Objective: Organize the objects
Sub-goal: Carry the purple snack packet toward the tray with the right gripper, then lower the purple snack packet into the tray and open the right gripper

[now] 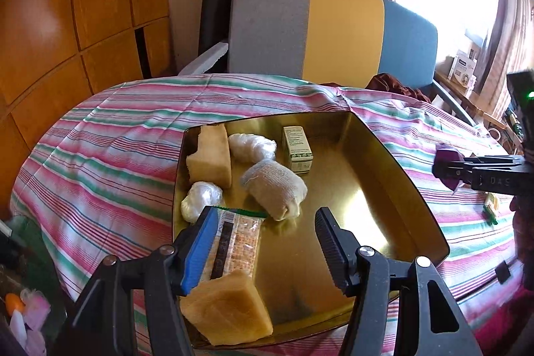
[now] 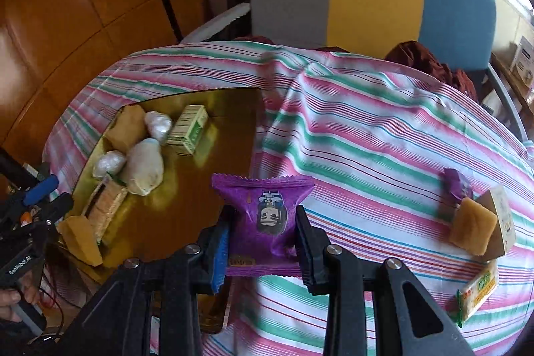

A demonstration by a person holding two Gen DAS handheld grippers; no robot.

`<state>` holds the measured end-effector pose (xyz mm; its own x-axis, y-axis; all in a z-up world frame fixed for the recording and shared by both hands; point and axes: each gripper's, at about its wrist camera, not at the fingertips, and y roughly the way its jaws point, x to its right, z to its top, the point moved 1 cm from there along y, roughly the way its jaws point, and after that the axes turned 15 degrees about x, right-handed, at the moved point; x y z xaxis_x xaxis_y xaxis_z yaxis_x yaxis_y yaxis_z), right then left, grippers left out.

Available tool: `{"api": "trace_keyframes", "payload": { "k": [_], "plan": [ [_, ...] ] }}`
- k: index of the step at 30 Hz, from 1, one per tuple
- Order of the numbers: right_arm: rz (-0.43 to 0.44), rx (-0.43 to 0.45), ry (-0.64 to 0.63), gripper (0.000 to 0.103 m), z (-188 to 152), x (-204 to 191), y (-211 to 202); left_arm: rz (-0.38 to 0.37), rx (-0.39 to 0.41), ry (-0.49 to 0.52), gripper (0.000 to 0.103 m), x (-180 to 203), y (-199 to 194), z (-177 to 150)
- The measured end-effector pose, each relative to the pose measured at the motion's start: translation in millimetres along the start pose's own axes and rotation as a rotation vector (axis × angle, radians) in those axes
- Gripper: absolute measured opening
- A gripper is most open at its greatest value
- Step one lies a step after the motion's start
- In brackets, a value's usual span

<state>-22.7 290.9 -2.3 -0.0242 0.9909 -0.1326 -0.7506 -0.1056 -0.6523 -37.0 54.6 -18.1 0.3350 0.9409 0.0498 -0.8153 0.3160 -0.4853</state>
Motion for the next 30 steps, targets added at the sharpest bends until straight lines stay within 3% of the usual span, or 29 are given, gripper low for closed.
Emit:
{"api": "trace_keyframes", "payload": {
  "k": [7,13,18,21,30],
  "plan": [
    [0.091,-0.031,-0.067,0.034,6.1,-59.3,27.7,0.007,0.011,-0.051,0.061,-15.4,-4.9,-0.5],
    [0.102,-0.099,-0.110,0.034,5.1,-91.0,70.3,0.040,0.015,-0.088,0.061,-34.6,-7.3,-0.3],
    [0.018,-0.180,-0.117,0.035,1.4,-96.8,118.9,0.060,0.001,-0.107,0.061,-45.3,-4.9,-5.3],
    [0.018,-0.187,-0.096,0.035,1.6,-96.2,135.7,0.065,-0.005,-0.111,0.061,-47.5,-4.0,-7.4],
    [0.043,-0.135,-0.043,0.042,1.1,-91.3,126.4,0.087,-0.012,-0.117,0.065,-52.5,-0.8,-12.8]
  ]
}}
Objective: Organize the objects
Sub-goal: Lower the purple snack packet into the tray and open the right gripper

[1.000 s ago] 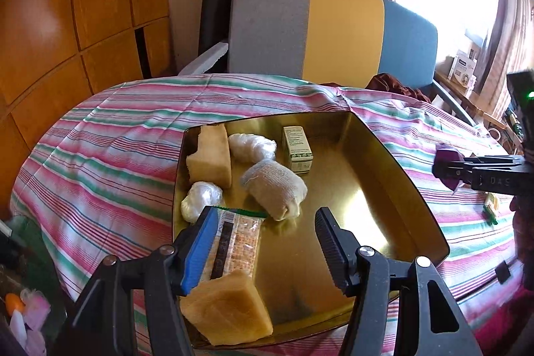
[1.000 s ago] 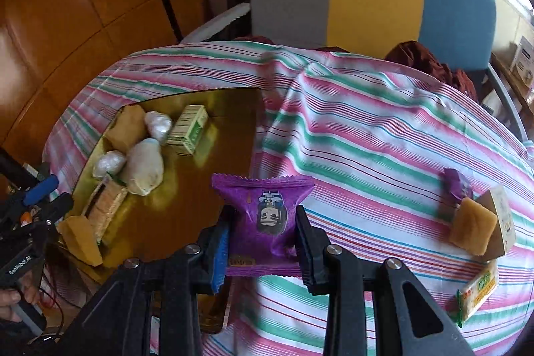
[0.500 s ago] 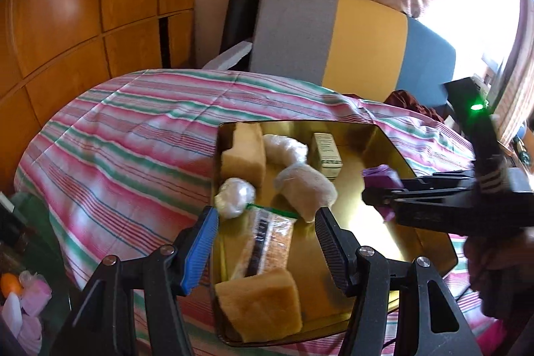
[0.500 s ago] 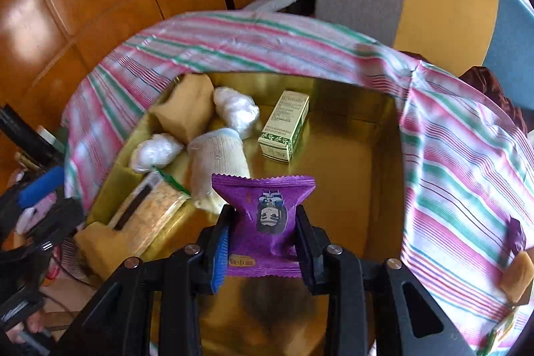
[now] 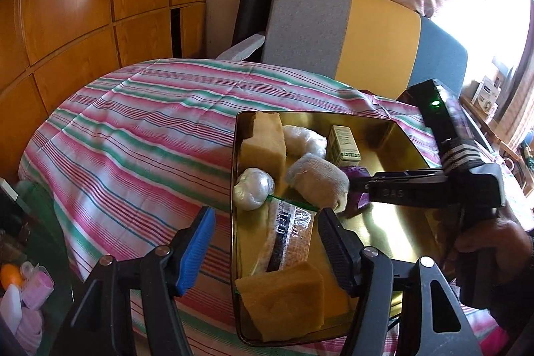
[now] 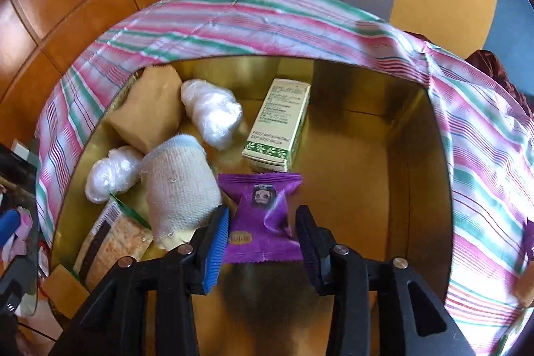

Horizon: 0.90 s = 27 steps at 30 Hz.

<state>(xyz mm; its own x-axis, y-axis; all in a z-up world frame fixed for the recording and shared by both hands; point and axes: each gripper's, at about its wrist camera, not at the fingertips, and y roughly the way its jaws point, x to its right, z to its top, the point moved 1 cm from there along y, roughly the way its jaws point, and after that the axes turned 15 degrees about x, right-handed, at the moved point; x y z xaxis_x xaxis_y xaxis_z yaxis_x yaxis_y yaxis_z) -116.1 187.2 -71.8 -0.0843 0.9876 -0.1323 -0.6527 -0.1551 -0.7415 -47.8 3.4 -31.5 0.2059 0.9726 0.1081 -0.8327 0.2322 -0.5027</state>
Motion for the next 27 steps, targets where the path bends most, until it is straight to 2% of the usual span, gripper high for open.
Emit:
{"api": "trace_keyframes", "payload": {
  "k": [16,27],
  "plan": [
    [0.015,0.141,0.082,0.043,-8.6,21.8,-69.6,-0.015,0.025,0.035,0.065,10.5,-11.1,3.3],
    [-0.057,0.178,0.142,0.043,-36.0,69.8,-116.1,-0.055,0.022,0.089,0.065,35.3,-15.7,3.8]
  ]
}}
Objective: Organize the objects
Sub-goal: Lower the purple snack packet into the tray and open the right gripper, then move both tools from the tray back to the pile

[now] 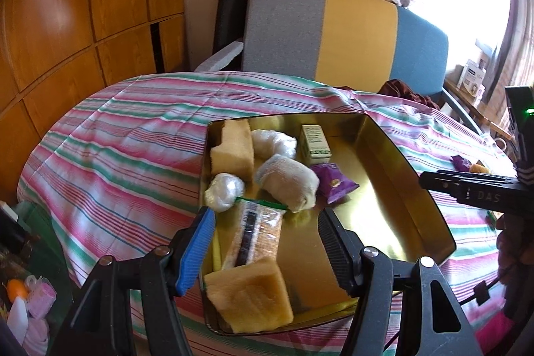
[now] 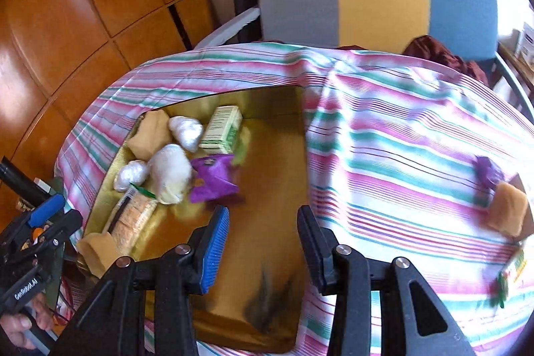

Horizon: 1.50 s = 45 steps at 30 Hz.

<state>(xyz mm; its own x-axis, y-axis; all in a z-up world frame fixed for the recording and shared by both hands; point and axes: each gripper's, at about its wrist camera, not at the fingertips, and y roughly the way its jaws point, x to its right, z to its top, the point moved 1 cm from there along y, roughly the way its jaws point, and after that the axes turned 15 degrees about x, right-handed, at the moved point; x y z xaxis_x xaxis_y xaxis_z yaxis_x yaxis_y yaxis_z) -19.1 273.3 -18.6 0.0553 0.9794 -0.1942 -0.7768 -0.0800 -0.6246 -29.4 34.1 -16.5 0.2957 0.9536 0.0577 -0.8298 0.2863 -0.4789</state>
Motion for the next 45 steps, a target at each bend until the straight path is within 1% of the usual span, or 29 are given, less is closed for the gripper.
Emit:
{"api": "trace_keyframes", "payload": {
  "k": [3,9,18,21,25,27,28,30,31,33,35,39,45],
  "plan": [
    [-0.036,0.007,0.035,0.043,-4.4,24.6,-11.5,-0.012,0.002,0.019,0.068,8.6,0.3,1.2],
    [-0.127,0.025,0.103,0.043,-7.5,78.3,-31.3,-0.038,-0.004,0.062,0.069,27.7,2.9,4.0],
    [-0.301,0.108,0.213,0.044,3.0,175.0,-73.3,-0.096,0.000,0.125,0.073,63.1,8.4,12.4],
    [-0.377,0.147,0.256,0.044,2.3,206.8,-85.0,-0.120,-0.008,0.143,0.073,78.9,13.3,15.1],
    [-0.477,0.210,0.365,0.044,-7.8,254.9,-102.3,-0.152,-0.014,0.180,0.073,100.9,18.4,17.2],
    [-0.526,0.241,0.462,0.044,-17.2,277.7,-110.1,-0.168,-0.019,0.196,0.073,113.0,21.9,17.8],
    [-0.546,0.244,0.519,0.044,-21.9,288.3,-113.4,-0.177,-0.024,0.200,0.073,117.4,23.3,17.6],
    [-0.563,0.263,0.623,0.044,-29.7,304.3,-121.7,-0.198,-0.039,0.203,0.073,128.7,27.9,18.0],
    [-0.575,0.275,0.655,0.044,-32.8,309.4,-126.4,-0.209,-0.043,0.206,0.073,135.3,29.4,18.1],
    [-0.589,0.288,0.701,0.044,-38.1,316.2,-133.5,-0.232,-0.050,0.220,0.073,148.7,33.2,18.5],
    [-0.579,0.293,0.742,0.044,-42.2,321.1,-136.1,-0.258,-0.063,0.225,0.073,162.2,37.2,19.8],
    [-0.562,0.290,0.774,0.044,-45.8,323.4,-136.0,-0.316,-0.083,0.240,0.073,194.0,44.9,23.7],
    [-0.532,0.282,0.813,0.044,-49.9,326.7,-134.6,-0.388,-0.129,0.282,0.073,243.0,61.4,21.1]
  ]
}}
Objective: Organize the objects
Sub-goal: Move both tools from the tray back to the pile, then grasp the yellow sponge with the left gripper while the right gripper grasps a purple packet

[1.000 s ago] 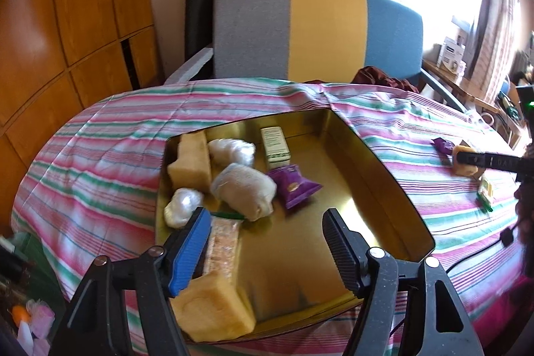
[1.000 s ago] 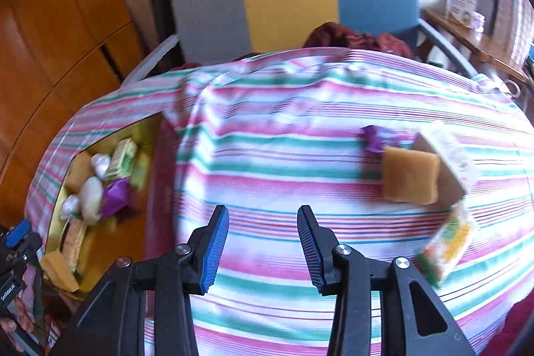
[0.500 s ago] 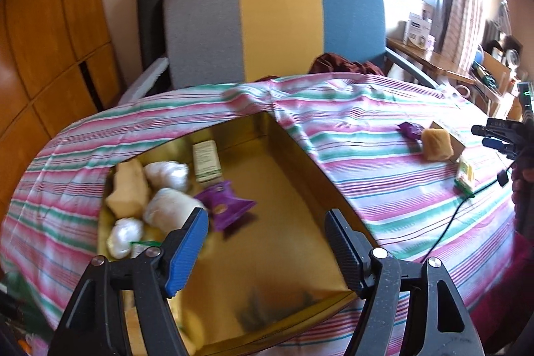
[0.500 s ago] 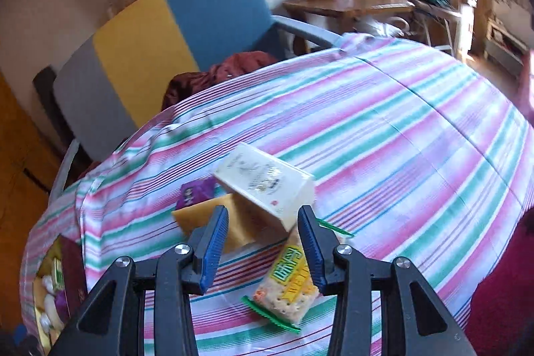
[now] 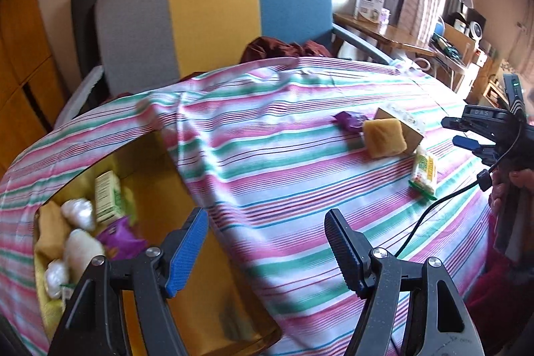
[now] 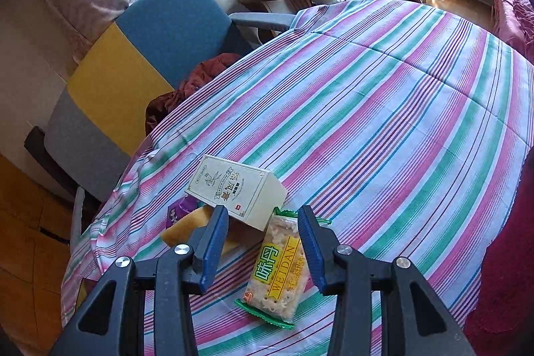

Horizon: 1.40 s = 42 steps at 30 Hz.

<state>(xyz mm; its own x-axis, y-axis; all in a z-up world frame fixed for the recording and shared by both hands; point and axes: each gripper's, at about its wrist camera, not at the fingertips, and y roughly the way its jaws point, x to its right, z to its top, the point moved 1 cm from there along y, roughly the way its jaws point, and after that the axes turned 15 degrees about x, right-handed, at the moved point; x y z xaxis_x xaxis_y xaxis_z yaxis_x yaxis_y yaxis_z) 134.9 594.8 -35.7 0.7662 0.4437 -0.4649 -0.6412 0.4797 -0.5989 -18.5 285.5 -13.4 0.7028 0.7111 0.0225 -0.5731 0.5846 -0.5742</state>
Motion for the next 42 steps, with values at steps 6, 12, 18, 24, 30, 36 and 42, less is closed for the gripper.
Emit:
{"api": "trace_keyframes", "payload": {
  "k": [6,12,18,24,30,36,42],
  "plan": [
    [0.014,-0.011,0.030,0.044,0.6,3.6,0.3,-0.083,-0.031,0.029,0.074,41.4,37.9,17.6],
    [0.047,0.007,0.080,0.044,4.0,8.5,-5.5,-0.162,-0.067,0.027,0.085,83.2,84.6,32.7],
    [0.055,-0.010,0.148,0.044,5.9,19.7,-1.6,-0.197,-0.132,-0.011,0.086,115.0,133.9,41.9],
    [0.064,-0.023,0.171,0.044,4.4,21.5,0.0,-0.205,-0.152,-0.023,0.094,144.2,162.5,49.6],
    [0.065,-0.030,0.166,0.044,2.8,19.6,1.9,-0.172,-0.149,0.039,0.094,164.3,187.4,47.7],
    [0.062,-0.041,0.149,0.044,1.4,17.1,4.3,-0.206,-0.141,0.008,0.061,142.4,182.2,39.5],
    [0.055,-0.062,0.128,0.044,-1.6,13.8,8.1,-0.217,-0.146,-0.051,0.061,105.2,144.3,14.9]
  ]
}}
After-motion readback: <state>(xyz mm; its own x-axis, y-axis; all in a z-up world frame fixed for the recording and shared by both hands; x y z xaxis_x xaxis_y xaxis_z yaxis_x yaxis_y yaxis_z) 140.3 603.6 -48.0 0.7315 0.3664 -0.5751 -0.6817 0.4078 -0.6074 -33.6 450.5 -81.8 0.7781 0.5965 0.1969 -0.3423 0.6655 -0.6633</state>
